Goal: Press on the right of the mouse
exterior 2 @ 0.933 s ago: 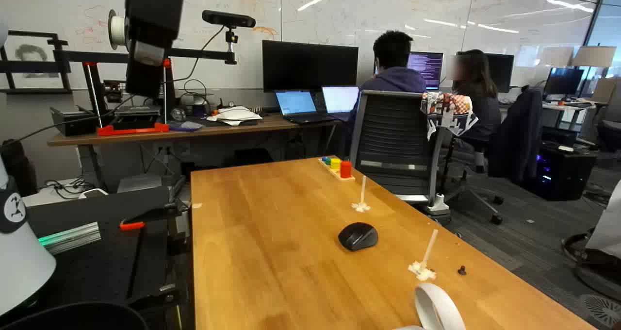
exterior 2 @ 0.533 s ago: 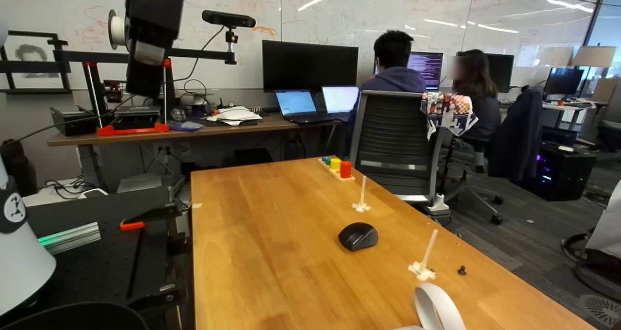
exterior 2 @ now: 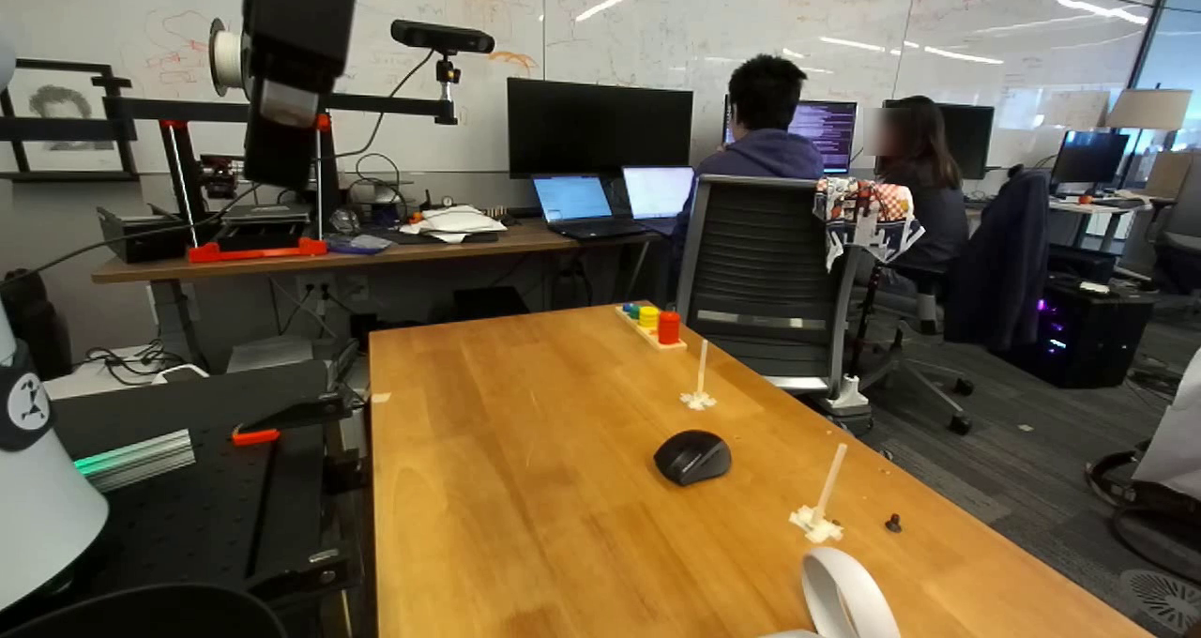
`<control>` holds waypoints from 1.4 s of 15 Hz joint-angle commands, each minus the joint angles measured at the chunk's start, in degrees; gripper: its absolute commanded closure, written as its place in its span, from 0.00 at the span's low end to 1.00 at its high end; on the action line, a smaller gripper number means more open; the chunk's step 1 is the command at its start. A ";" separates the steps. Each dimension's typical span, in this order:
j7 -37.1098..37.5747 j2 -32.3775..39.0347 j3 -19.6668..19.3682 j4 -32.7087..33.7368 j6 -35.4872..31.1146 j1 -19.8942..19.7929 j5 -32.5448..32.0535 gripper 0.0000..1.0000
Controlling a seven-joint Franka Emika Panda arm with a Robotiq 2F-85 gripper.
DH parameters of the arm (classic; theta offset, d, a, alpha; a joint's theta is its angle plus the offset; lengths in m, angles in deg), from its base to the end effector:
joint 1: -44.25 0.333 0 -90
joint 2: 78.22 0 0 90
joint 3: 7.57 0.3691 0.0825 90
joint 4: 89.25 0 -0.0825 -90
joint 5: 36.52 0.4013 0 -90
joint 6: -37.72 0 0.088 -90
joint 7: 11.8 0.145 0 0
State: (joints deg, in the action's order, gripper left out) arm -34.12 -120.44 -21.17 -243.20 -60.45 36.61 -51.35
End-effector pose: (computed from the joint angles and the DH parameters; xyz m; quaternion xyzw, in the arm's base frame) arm 0.2432 -0.1287 0.4220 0.9881 0.0829 -0.1294 0.0018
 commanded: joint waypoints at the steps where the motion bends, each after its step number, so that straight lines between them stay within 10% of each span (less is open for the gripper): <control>1: 1.10 1.74 -0.41 0.06 -4.88 0.60 -0.53 0.00; 11: 7.35 27.87 3.16 9.19 -40.62 3.44 2.77 0.00; 12: 8.02 31.15 3.84 10.75 -42.44 3.67 3.06 0.25; 21: 14.10 51.56 9.89 21.33 -46.47 5.18 1.40 0.86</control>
State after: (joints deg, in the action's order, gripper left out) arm -22.43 -74.25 -12.51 -226.20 -106.85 40.85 -49.23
